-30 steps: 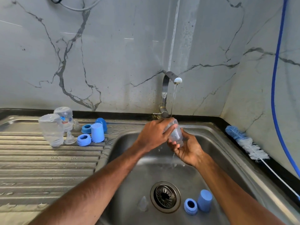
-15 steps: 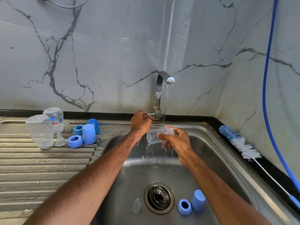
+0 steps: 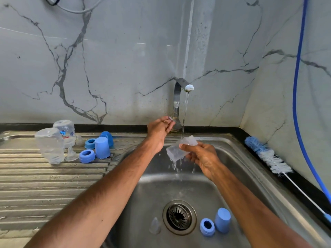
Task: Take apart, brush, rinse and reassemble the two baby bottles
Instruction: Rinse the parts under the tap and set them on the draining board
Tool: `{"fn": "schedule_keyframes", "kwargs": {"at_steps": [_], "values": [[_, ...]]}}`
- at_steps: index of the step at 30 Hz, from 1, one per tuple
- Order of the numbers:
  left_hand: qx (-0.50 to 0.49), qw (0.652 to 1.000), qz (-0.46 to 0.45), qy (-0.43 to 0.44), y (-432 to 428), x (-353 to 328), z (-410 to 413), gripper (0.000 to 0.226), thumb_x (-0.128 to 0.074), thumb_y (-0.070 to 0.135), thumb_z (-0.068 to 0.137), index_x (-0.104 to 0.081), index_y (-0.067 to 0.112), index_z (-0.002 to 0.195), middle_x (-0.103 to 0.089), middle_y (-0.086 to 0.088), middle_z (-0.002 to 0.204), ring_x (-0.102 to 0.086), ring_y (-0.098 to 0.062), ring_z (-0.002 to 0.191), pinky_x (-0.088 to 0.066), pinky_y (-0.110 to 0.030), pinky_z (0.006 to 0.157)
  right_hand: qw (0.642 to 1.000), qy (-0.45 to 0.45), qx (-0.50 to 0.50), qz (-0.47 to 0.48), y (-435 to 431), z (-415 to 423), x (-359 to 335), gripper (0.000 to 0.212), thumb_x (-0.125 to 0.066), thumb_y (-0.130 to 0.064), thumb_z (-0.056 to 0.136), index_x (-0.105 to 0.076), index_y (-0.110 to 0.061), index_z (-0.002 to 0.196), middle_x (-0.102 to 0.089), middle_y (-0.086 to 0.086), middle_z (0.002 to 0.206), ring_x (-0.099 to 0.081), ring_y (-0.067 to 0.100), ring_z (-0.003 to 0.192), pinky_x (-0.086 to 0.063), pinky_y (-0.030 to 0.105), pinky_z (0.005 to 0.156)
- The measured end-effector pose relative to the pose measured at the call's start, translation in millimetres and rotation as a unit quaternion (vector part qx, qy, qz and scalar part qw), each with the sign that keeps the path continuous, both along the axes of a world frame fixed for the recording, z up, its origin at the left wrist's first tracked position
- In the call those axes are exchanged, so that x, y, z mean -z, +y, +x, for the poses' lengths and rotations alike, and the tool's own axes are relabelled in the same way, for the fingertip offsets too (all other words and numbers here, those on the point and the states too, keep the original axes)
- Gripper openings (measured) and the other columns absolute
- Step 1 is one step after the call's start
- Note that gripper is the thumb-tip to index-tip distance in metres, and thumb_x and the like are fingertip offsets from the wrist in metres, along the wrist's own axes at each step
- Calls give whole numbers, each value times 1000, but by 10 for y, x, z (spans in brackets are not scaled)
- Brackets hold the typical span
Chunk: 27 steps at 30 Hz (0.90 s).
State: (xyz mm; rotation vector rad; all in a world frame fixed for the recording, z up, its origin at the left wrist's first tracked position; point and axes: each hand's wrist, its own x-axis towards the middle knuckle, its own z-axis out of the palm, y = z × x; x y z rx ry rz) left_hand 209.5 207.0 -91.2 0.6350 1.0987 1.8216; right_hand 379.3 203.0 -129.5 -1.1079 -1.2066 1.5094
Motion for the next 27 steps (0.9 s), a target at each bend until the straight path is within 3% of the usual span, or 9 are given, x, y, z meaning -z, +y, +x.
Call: {"fn": "schedule_keyframes", "kwargs": {"at_steps": [3,6,10,13,16,18,21,23,27], "values": [[4,977,-7,212,81,-85,107,34,-59,-2,99,-63,5,132,-68,-14,131,-70,-20,112,-57,-28,97,1000,-10,6,26,-6,-50,-8,49,-96,-12,64,-73,-14,107,-81,1,90,-72,22,84,-62,37,81],[8,923,-14,385,88,-160,133,41,-55,2,101,-56,8,142,-62,-10,142,-66,-7,97,-54,-8,74,998,-24,-3,52,-31,-65,-10,48,-95,-13,67,-72,-17,108,-80,-3,84,-68,20,77,-60,32,72],[89,896,-44,433,-164,-159,46,48,-50,6,104,-45,11,151,-52,-6,152,-55,-16,130,-45,-34,113,996,-78,-29,40,-143,-106,-19,35,-81,-37,84,-72,-15,109,-78,13,95,-63,25,76,-52,37,68],[55,858,-55,507,-480,13,-44,30,-51,8,103,-64,13,129,-68,-5,128,-61,-14,113,-47,-30,107,985,-107,-119,-63,-279,-170,-48,38,-67,-45,90,-65,-13,112,-74,18,94,-71,29,76,-55,34,63],[50,811,-72,579,-900,197,-235,30,-56,4,98,-73,10,122,-73,-3,122,-67,-12,112,-47,-16,99,953,-175,-222,-110,-453,-306,-98,40,-74,-37,87,-63,-10,114,-72,17,96,-75,29,70,-57,33,56],[47,778,-81,621,-1159,243,-380,29,-59,2,93,-77,13,113,-76,-1,113,-70,-10,101,-53,-23,97,928,-297,-220,-38,-528,-425,-125,45,-82,-42,83,-69,-9,111,-78,14,87,-76,22,67,-58,30,59],[14,754,-84,651,-1537,214,-663,29,-60,1,89,-79,16,105,-77,4,104,-70,-8,95,-57,-33,92,858,-452,-187,157,-675,-665,-188,48,-84,-58,74,-75,-12,83,-75,6,71,-67,16,63,-48,29,61],[-24,749,-84,657,-1712,156,-835,27,-62,3,89,-78,18,104,-77,7,101,-70,-6,92,-58,-31,88,848,-449,-175,220,-747,-763,-268,52,-88,-62,65,-68,-14,66,-66,-1,55,-57,15,54,-39,28,56],[-121,745,-49,654,-2037,47,-1148,21,-65,3,91,-78,15,102,-77,6,98,-68,-1,85,-48,-7,74,836,-438,-188,272,-943,-1062,-509,42,-97,-49,59,-75,-22,81,-73,-4,70,-66,8,56,-48,23,49]]}}
